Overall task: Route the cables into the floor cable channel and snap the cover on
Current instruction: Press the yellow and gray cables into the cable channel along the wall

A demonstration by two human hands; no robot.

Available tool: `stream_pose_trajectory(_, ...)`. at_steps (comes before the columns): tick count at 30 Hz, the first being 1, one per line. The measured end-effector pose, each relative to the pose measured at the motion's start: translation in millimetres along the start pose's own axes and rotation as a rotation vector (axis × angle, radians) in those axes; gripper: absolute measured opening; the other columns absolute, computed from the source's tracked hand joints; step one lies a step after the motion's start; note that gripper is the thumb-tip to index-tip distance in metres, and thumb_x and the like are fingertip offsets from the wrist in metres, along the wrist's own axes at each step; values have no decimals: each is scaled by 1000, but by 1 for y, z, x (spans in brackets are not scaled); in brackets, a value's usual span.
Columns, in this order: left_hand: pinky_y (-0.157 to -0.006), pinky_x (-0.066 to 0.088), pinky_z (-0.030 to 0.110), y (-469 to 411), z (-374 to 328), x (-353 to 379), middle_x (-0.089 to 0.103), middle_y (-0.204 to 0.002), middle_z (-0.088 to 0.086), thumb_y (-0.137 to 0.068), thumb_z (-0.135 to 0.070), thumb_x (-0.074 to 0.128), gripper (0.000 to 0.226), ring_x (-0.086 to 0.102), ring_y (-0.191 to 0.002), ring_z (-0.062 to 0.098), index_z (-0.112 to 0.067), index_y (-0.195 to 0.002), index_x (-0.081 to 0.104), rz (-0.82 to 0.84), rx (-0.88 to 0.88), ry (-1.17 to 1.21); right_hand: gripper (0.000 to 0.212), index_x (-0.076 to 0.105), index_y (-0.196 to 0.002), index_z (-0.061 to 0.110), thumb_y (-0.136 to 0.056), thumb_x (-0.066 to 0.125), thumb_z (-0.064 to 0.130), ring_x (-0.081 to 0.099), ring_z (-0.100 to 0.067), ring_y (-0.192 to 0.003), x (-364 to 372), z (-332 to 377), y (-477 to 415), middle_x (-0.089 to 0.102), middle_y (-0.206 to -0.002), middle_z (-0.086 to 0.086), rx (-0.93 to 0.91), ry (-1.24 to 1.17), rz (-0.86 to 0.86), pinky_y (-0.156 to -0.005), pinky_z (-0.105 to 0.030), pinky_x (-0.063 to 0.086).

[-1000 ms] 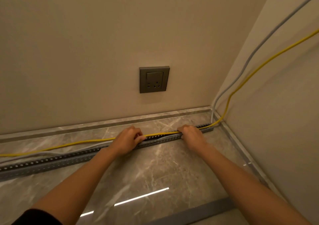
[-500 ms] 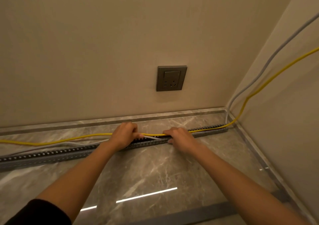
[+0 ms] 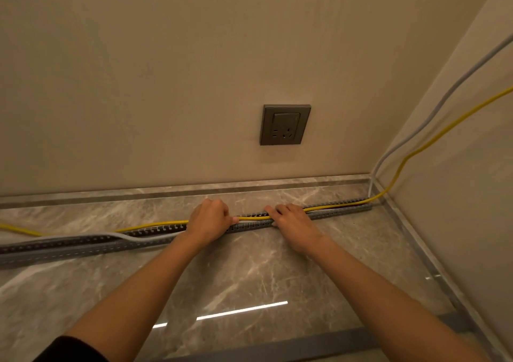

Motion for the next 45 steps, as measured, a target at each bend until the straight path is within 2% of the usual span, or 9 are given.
stream_pose_trajectory(9, -83, 49, 39, 2, -5, 6, 57, -114, 18, -78, -28, 68, 41, 58, -103, 36, 0, -106, 57, -125, -194, 50, 52, 30, -140, 4, -91, 47, 0, 35, -30, -132, -2, 5, 13, 35, -143, -16, 134, -166, -82, -108, -34, 34)
stream_pose_trajectory(12, -84, 46, 38, 1, -6, 7, 63, -107, 17, -79, -21, 62, 25, 58, -100, 34, -2, -96, 61, -152, -185, 19, 41, 66, -95, 7, -58, 83, 10, 65, -23, -89, -4, -4, 22, 66, -96, -10, 213, -67, -251, -75, -27, 55)
stream_pose_trajectory(15, -90, 38, 38, 3, -11, 11, 64, -103, 14, -80, -15, 56, 16, 51, -104, 31, -5, -90, 64, -184, -118, -66, 44, 70, -71, 13, -32, 90, 9, 65, -16, -60, -2, -13, 27, 66, -67, -1, 265, 16, -279, -56, -23, 55)
stream_pose_trajectory(20, -97, 35, 41, -1, -12, 16, 60, -112, 15, -82, -8, 52, 20, 49, -111, 32, -5, -97, 65, -182, -150, 2, 31, 70, -67, 13, -43, 88, 13, 65, -19, -64, -9, -20, 29, 67, -67, -2, 316, 26, -260, -70, -27, 56)
stream_pose_trajectory(23, -96, 35, 40, 1, -15, 15, 59, -113, 16, -83, -5, 50, 20, 48, -111, 33, -4, -98, 64, -205, -113, -29, 25, 64, -104, 2, -84, 59, 17, 59, -29, -103, -13, -22, 27, 65, -106, -14, 326, -114, -131, -101, -35, 41)
stream_pose_trajectory(25, -89, 38, 38, 5, -22, 18, 57, -111, 17, -86, -2, 48, 17, 49, -106, 33, -3, -98, 61, -240, 42, -131, 33, 59, -113, 1, -91, 47, 24, 54, -30, -110, -19, -24, 25, 59, -117, -15, 369, -224, -100, -98, -37, 41)
stream_pose_trajectory(32, -83, 45, 38, 19, -36, 41, 56, -115, 14, -95, -12, 41, 24, 54, -103, 30, -4, -114, 54, -123, 358, -411, 39, 50, -126, 2, -91, 41, 15, 47, -25, -125, -7, -36, 41, 50, -133, -12, 318, -161, -76, -114, -35, 26)
stream_pose_trajectory(37, -84, 48, 40, 23, -35, 38, 55, -115, 13, -95, -15, 41, 26, 59, -100, 30, -5, -112, 58, -67, 290, -333, 33, 64, -102, 2, -84, 47, 22, 48, -30, -115, -24, -36, 30, 63, -114, -14, 410, -191, -65, -109, -40, 28)
stream_pose_trajectory(45, -96, 43, 35, 21, -14, 16, 57, -119, 17, -89, -10, 52, 29, 54, -112, 31, -4, -118, 51, 45, 314, 27, 29, 62, -110, 4, -88, 45, 11, 50, -32, -116, -35, 2, 18, 58, -121, -15, 391, -86, -68, -113, -44, 19)
Point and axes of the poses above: each hand's wrist, its own y-axis away from the middle knuckle, its own x-axis out of the palm, z = x × y, the point moved 3 cm from there along -y, towards the middle knuckle
